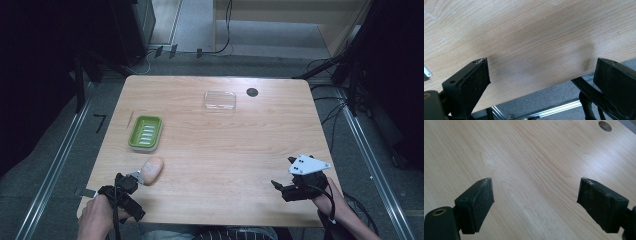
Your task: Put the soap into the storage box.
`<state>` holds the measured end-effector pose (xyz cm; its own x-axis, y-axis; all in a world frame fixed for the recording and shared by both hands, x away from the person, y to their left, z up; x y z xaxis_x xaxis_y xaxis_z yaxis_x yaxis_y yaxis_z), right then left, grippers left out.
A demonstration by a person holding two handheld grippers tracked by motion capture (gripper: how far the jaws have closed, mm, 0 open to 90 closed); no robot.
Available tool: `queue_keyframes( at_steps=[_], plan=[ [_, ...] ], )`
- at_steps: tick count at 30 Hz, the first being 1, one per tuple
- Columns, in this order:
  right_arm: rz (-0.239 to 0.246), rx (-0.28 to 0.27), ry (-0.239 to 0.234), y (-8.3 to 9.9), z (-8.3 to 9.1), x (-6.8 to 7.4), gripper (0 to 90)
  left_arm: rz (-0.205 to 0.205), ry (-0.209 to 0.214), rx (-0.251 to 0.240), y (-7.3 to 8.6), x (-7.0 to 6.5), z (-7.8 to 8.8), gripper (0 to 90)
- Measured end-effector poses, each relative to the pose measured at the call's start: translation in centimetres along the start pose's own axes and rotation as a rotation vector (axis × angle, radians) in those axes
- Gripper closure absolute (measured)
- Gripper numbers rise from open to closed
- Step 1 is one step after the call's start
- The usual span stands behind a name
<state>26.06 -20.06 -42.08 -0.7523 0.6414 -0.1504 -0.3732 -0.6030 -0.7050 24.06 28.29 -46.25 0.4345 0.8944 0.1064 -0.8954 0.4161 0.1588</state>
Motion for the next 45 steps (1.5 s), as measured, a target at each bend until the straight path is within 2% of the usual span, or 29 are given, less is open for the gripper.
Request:
queue_keyframes(
  at_steps=[12,29,35,43,45],
  plan=[
    [0.001,0.000,0.002,0.0,0.1,0.0,13.6,0.000,0.011,-0.017,-0.2,0.1,0.2,0.6],
    [-0.001,0.005,0.004,0.1,0.2,0.0,13.6,0.026,0.019,-0.113,-1.5,0.4,1.7,0.0],
    [0.000,0.005,0.005,0.1,0.1,0.0,13.6,0.034,0.022,-0.150,-2.3,0.4,2.4,0.0],
    [0.000,0.007,0.002,0.1,0.1,0.0,13.6,0.043,0.024,-0.162,-3.3,0.5,2.8,0.0],
    [-0.002,0.006,0.003,0.1,0.1,0.0,13.6,0.054,0.018,-0.178,-3.8,0.6,2.9,0.0]
  ],
)
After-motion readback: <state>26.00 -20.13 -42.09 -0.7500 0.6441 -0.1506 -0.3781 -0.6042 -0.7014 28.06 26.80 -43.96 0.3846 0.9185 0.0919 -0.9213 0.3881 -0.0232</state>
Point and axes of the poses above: each handheld gripper's, and its own axes: z roughly backward along the jaws, y roughly out of its underside, x roughly to its left, the point moved 1 cm from there along -z, roughly forward along the jaws, and after that the axes turned 2 degrees about -y, right-handed, at the moved point
